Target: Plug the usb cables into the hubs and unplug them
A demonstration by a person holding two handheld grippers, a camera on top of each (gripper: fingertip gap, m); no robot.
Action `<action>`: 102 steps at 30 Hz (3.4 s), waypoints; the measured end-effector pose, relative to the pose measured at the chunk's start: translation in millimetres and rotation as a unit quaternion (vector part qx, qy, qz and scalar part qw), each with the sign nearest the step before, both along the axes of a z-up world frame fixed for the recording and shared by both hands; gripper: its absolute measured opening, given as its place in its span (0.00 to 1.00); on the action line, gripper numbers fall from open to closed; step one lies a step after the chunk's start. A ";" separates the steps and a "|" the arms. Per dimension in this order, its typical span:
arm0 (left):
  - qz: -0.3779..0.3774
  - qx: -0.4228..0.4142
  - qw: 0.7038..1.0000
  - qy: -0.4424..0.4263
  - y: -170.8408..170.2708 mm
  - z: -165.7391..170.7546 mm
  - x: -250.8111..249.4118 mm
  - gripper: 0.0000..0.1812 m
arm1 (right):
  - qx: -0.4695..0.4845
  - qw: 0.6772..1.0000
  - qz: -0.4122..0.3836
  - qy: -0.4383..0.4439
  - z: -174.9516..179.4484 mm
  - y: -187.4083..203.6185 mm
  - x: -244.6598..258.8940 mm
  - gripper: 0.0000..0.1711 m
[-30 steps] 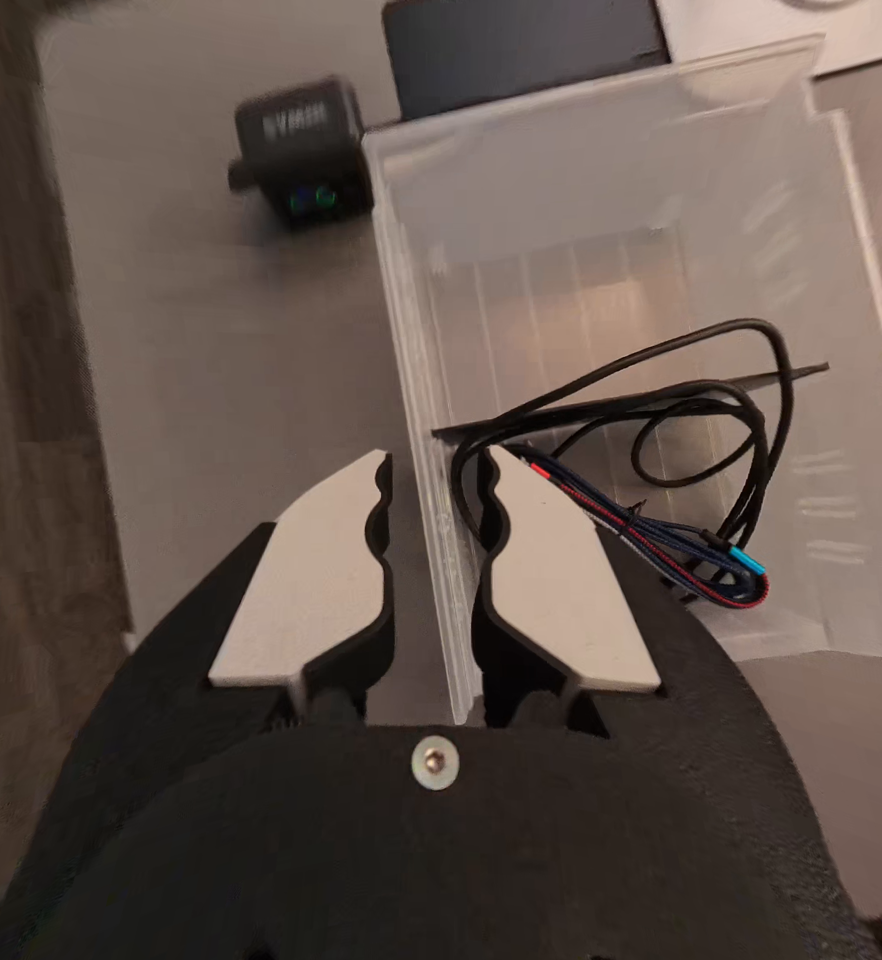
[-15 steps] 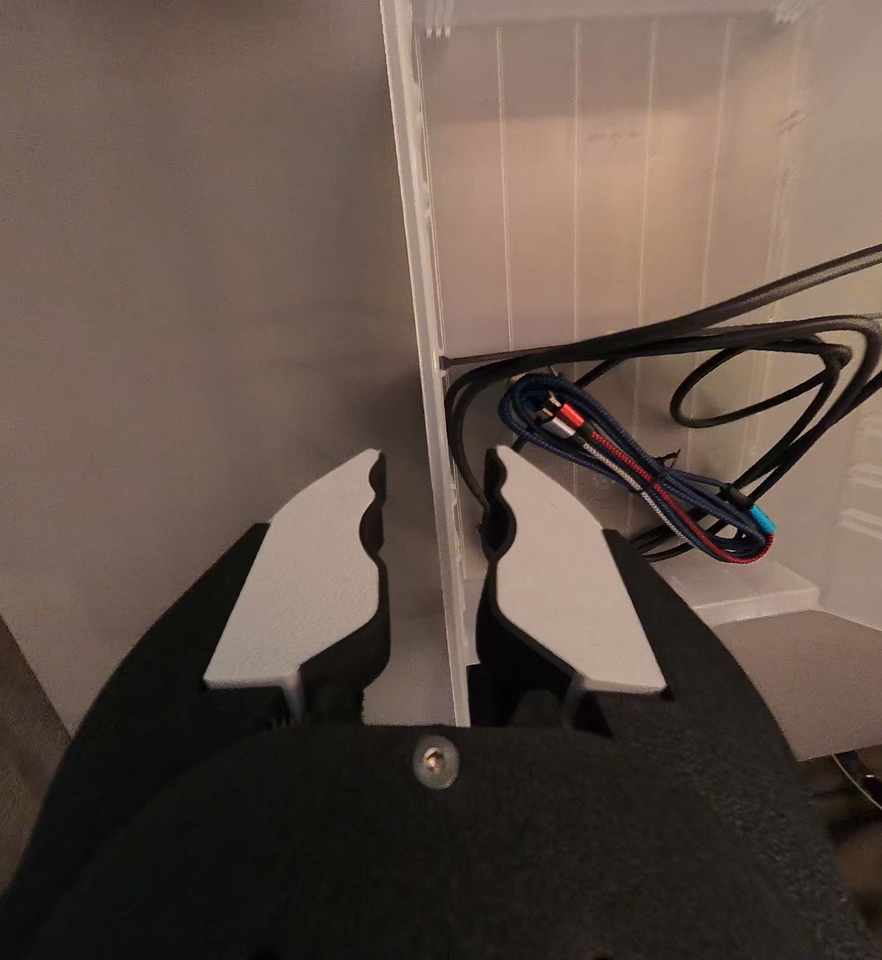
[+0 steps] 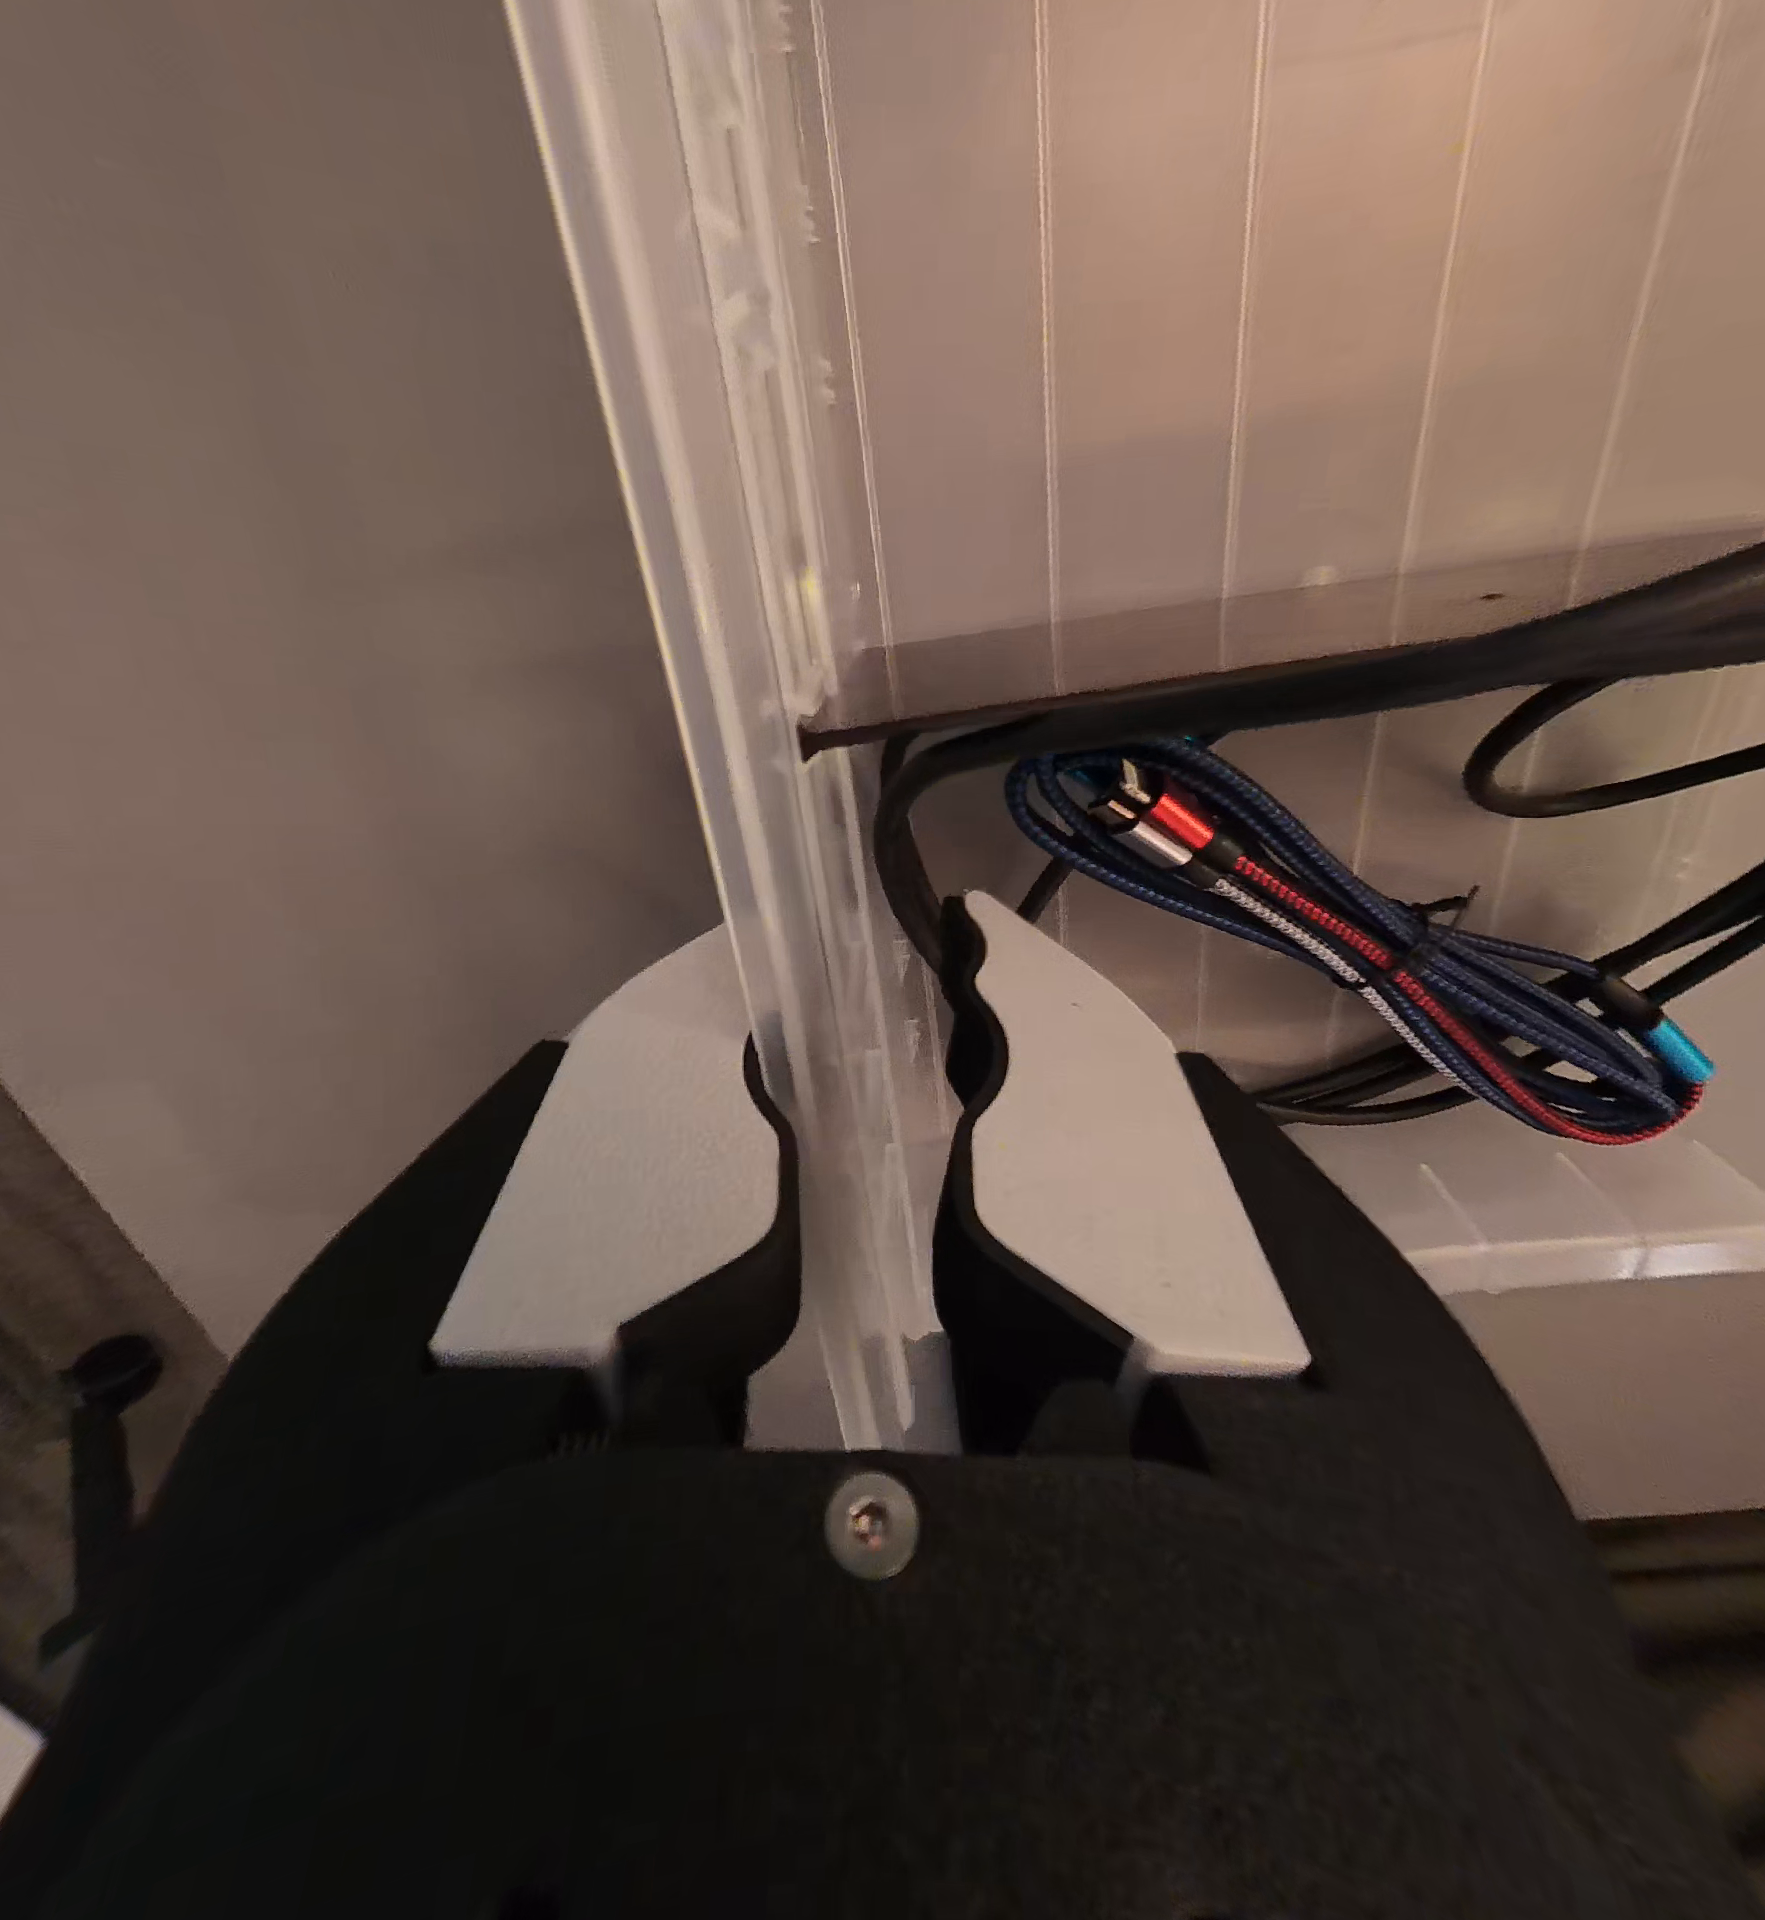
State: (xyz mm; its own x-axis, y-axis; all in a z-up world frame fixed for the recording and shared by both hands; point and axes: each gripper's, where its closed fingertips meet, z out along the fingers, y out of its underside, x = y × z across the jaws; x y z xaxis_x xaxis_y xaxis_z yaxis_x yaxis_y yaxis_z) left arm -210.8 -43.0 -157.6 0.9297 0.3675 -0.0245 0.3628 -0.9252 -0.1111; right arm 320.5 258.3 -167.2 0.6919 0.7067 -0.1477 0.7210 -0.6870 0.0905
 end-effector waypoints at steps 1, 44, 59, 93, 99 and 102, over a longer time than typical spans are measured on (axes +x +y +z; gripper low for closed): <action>-0.009 -0.007 1.000 0.008 0.4 -0.3 1.1 0.14 | -0.008 1.000 0.003 -0.003 0.5 -5.5 -6.2 0.06; -0.108 0.329 0.829 0.439 72.0 218.7 80.3 0.21 | -0.064 0.994 -0.049 0.079 -6.0 -35.6 -85.0 0.07; -0.123 0.377 0.836 0.379 58.8 228.0 87.1 0.21 | 0.175 0.951 -0.057 0.249 100.7 -54.9 -75.3 0.02; -0.197 0.444 0.813 0.321 37.6 247.7 131.3 0.21 | 0.130 0.979 0.041 0.153 24.5 -159.9 -305.6 0.12; -0.197 0.448 0.812 0.319 34.5 249.0 130.6 0.21 | 0.142 0.983 0.027 0.115 1.7 -153.3 -312.3 0.11; -0.198 0.454 0.808 0.319 32.8 251.7 132.0 0.21 | 0.176 0.981 0.042 0.076 -1.4 -150.6 -310.0 0.14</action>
State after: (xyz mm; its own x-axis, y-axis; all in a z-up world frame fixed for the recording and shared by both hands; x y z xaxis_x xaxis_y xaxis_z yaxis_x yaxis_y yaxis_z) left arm -78.8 -10.2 94.1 0.8831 0.1811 -0.4329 -0.3407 -0.3869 -0.8569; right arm 10.6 107.7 -168.6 0.6182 0.7858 0.0183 0.7629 -0.5942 -0.2549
